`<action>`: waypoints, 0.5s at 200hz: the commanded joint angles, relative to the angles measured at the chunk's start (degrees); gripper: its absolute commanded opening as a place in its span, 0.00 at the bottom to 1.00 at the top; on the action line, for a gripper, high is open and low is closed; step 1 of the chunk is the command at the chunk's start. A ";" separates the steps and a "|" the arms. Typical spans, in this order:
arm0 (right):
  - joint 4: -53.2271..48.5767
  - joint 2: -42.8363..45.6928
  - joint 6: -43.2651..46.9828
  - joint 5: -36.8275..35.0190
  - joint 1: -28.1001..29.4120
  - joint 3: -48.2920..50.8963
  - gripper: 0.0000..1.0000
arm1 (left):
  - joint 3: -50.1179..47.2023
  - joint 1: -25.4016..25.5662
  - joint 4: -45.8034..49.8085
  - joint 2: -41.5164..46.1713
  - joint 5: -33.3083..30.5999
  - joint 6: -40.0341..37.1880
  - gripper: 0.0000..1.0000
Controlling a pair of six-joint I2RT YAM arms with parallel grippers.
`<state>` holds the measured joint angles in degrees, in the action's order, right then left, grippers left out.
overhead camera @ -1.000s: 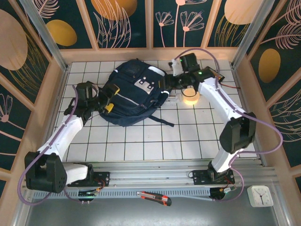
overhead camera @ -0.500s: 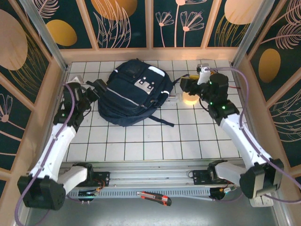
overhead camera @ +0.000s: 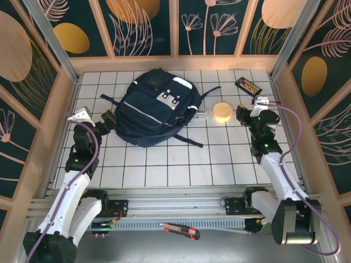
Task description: Pack the student bag
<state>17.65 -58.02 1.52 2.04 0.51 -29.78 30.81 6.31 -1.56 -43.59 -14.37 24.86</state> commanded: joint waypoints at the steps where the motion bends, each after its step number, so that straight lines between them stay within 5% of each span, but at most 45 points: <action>1: 13.63 -4.06 -0.34 1.97 -1.15 4.11 0.60 | -2.23 -0.55 -4.58 -0.65 -3.07 -3.80 0.99; 100: 28.44 -16.80 -2.20 4.41 -2.78 10.00 0.59 | -6.78 -4.27 -12.41 -7.66 -3.98 -7.26 0.99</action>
<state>39.18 -72.86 0.84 5.67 -1.58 -21.50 25.47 3.16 -9.34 -49.65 -17.08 19.59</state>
